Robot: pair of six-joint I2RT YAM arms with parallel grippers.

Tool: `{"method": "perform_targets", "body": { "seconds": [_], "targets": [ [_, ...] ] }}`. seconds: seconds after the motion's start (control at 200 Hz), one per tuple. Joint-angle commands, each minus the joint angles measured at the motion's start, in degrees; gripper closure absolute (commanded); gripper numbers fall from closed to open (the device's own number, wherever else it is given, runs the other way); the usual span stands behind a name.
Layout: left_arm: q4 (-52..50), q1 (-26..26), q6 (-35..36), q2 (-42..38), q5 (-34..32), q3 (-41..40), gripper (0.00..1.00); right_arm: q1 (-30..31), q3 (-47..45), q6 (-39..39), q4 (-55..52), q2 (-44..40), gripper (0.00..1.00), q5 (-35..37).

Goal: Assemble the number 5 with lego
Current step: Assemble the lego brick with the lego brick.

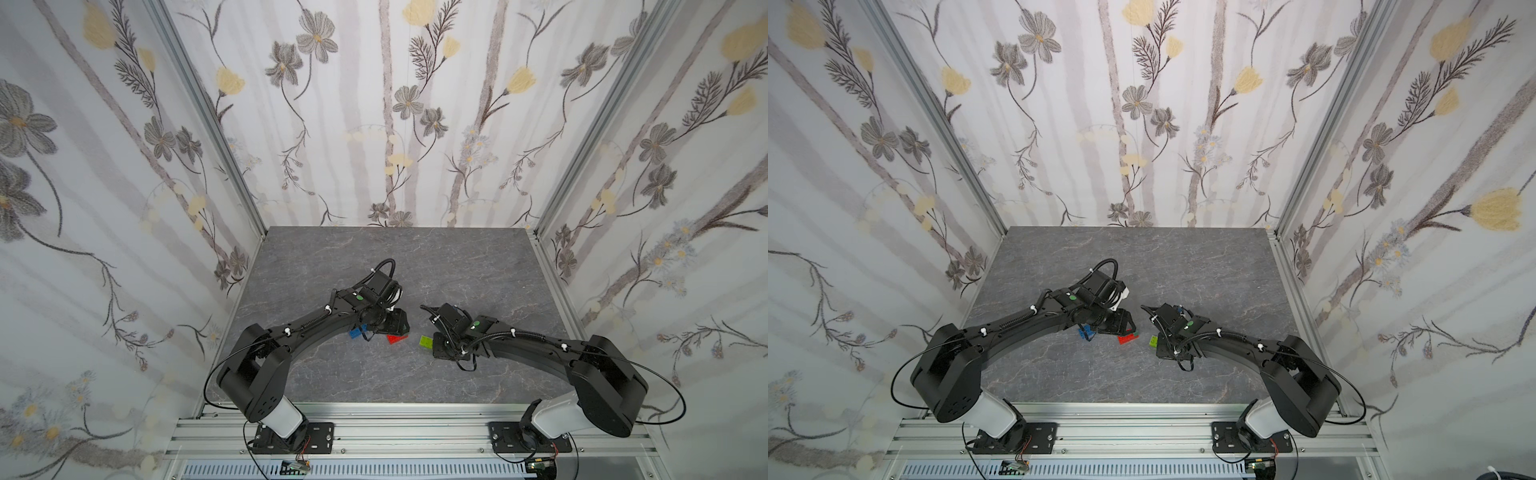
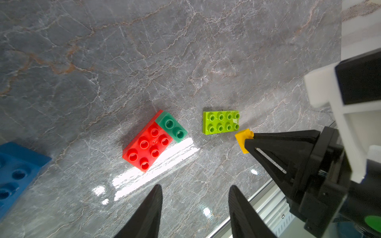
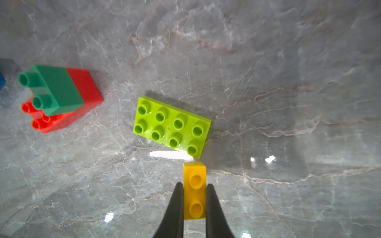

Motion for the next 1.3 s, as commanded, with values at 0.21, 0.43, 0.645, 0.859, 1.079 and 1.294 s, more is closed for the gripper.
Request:
{"method": "perform_targets", "body": {
  "seconds": [0.21,0.43,0.645,0.859,1.079,1.294],
  "targets": [
    [0.19,0.04,-0.06,0.62,-1.07,0.12,0.48,-0.45,0.18,0.14,-0.82,0.76,0.86,2.33],
    [-0.07,0.04,-0.16,0.22,-1.67,-0.45,0.48,-2.14,2.9,-1.32,-0.82,2.88,0.86,4.2],
    [-0.26,0.04,-0.21,-0.04,-2.18,-0.77,0.48,-2.92,4.81,-3.33,-0.82,4.01,0.86,4.68],
    [0.06,0.04,-0.38,-0.7,-3.01,-1.02,0.48,-2.73,4.83,-6.83,-1.07,0.54,0.86,7.16],
    [1.25,0.04,-1.18,-1.45,-3.09,-1.85,0.48,-2.2,5.8,-12.53,-0.37,1.36,0.86,11.81],
    [1.43,0.04,-1.91,-2.2,-3.47,-2.75,0.48,-2.15,5.08,-13.63,2.43,2.75,0.86,12.81]
  ]
}}
